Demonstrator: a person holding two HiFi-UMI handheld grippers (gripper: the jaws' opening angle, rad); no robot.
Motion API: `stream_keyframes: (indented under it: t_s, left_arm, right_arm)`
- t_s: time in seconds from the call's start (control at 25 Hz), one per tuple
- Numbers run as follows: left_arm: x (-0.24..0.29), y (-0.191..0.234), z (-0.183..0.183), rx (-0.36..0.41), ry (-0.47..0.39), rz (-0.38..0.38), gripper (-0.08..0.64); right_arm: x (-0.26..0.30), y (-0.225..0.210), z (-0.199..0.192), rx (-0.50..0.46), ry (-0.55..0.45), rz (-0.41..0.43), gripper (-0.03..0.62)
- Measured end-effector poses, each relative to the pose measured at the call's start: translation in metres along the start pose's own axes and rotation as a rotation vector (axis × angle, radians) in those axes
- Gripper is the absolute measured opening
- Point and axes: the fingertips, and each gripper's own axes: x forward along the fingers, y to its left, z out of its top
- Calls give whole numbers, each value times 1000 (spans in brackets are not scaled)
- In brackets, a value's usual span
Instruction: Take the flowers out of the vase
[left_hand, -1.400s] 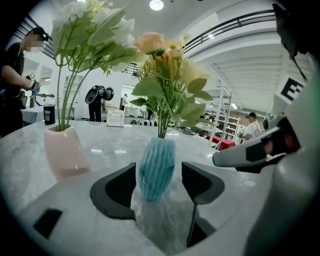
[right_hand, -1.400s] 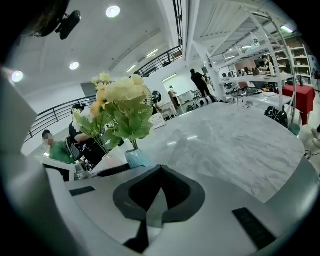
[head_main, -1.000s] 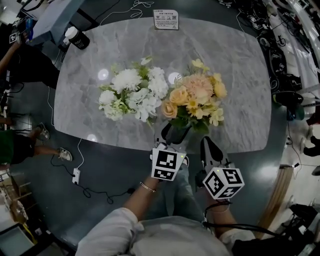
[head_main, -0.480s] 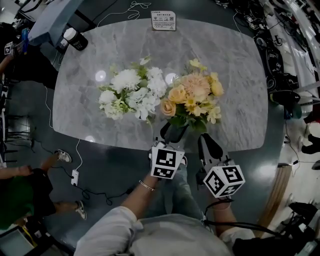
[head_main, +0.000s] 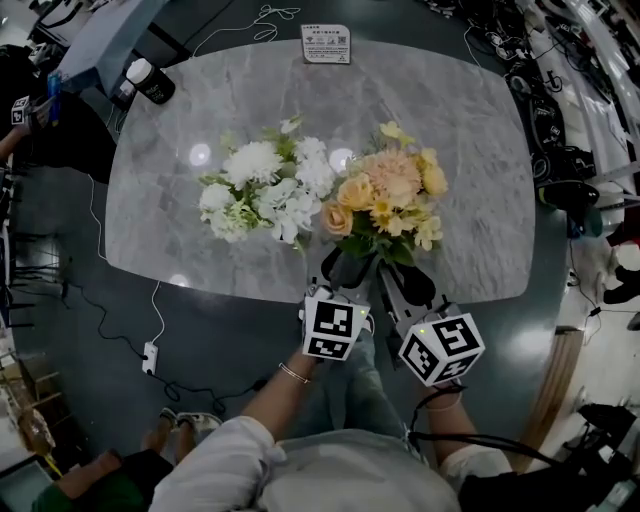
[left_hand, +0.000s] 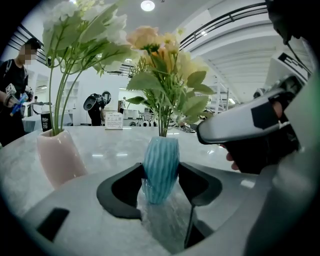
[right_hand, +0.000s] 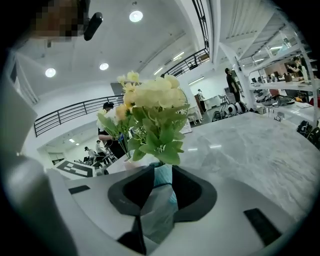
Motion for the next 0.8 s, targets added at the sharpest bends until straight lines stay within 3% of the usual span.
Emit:
stream_keyframes:
  t_s: [0.8]
  left_arm:
    - [-1, -8, -6, 1, 26, -16, 241]
  right_arm:
    - [34, 11, 23, -72, -4, 73, 94]
